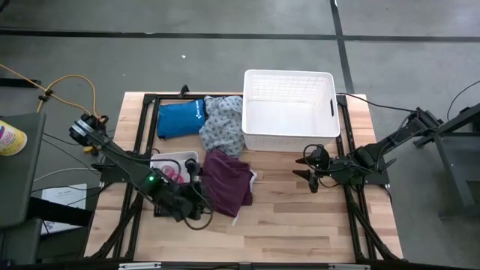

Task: Pick & place medical supplies in basket/bin
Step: Put the red patient gown into the white bin

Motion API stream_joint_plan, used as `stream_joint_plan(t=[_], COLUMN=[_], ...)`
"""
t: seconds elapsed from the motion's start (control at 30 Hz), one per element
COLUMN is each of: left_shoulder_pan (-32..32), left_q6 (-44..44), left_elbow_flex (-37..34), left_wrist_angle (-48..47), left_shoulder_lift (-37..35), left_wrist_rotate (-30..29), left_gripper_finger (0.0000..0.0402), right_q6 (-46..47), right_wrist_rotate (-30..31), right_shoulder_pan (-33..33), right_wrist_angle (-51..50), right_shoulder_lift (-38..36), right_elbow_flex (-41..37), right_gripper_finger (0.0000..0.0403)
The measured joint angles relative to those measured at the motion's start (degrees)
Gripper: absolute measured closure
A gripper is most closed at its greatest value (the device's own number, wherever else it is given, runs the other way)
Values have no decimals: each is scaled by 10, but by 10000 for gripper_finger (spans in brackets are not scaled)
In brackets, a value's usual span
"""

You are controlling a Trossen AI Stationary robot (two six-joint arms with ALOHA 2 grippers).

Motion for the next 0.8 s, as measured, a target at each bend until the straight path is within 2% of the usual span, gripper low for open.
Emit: stream_joint_plan(t=[0.27, 0.53, 0.8], left_shoulder_pan=[13, 15, 15], left_q6=[-8, -12, -41], left_elbow_flex=[78, 173, 225], left_wrist_angle=[-64, -150, -198], left_shoulder_lift=[67, 139, 201], left_wrist_rotate=[27, 27, 26], left_gripper_finger=[2, 2, 2], right_q6=[0, 0, 0], right_wrist_rotate=[0, 0, 0], right_shoulder_pan=[0, 0, 0], right_wrist_angle=[0, 0, 0], right_shoulder_lift=[0, 0, 0], right_elbow_flex=[0, 0, 0], right_gripper_finger=[192, 192, 192])
